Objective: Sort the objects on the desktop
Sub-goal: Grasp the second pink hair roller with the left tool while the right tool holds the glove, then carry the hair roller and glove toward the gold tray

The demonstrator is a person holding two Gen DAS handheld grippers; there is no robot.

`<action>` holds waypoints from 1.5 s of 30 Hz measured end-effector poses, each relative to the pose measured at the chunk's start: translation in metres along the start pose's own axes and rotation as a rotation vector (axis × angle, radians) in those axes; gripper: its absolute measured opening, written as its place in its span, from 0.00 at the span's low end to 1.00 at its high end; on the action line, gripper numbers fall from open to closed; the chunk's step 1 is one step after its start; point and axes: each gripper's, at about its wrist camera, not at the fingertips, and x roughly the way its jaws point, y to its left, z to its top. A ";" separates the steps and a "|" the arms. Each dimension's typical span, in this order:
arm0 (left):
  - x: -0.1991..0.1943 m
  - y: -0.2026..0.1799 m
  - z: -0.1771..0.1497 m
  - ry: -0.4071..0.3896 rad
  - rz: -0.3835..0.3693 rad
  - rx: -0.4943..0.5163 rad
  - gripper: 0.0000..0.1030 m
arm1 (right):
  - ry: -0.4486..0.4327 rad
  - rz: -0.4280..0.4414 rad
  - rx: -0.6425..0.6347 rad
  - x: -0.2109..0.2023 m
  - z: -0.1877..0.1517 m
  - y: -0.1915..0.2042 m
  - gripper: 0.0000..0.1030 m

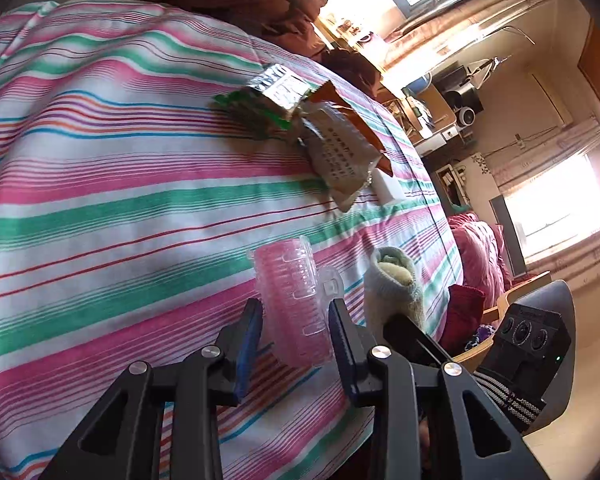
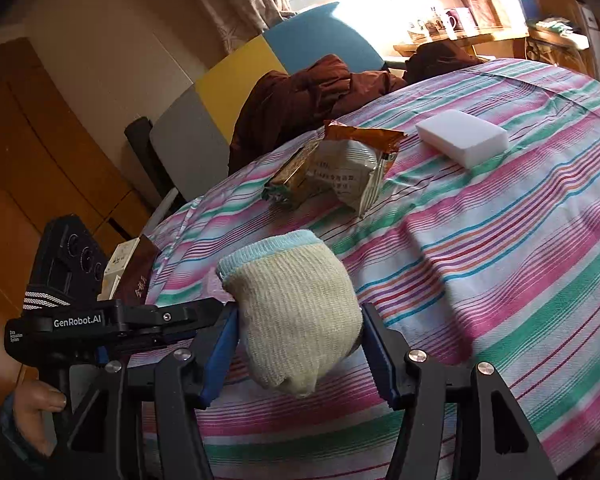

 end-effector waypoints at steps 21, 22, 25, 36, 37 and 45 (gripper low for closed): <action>-0.017 0.011 -0.021 -0.098 0.077 0.068 0.38 | 0.047 -0.123 -0.143 0.006 -0.010 0.034 0.58; -0.018 0.010 -0.023 -0.106 0.088 0.087 0.37 | 0.049 -0.123 -0.144 0.007 -0.010 0.035 0.58; -0.023 0.004 -0.028 -0.132 0.119 0.143 0.37 | 0.055 -0.121 -0.151 0.009 -0.011 0.038 0.58; -0.093 0.006 -0.050 -0.253 0.106 0.194 0.27 | 0.038 -0.081 -0.220 0.011 -0.007 0.075 0.58; -0.095 0.010 -0.049 -0.257 0.118 0.188 0.26 | 0.043 -0.083 -0.223 0.014 -0.007 0.077 0.58; -0.087 0.024 -0.052 -0.206 0.076 0.140 0.53 | 0.017 -0.091 -0.247 0.009 -0.006 0.090 0.58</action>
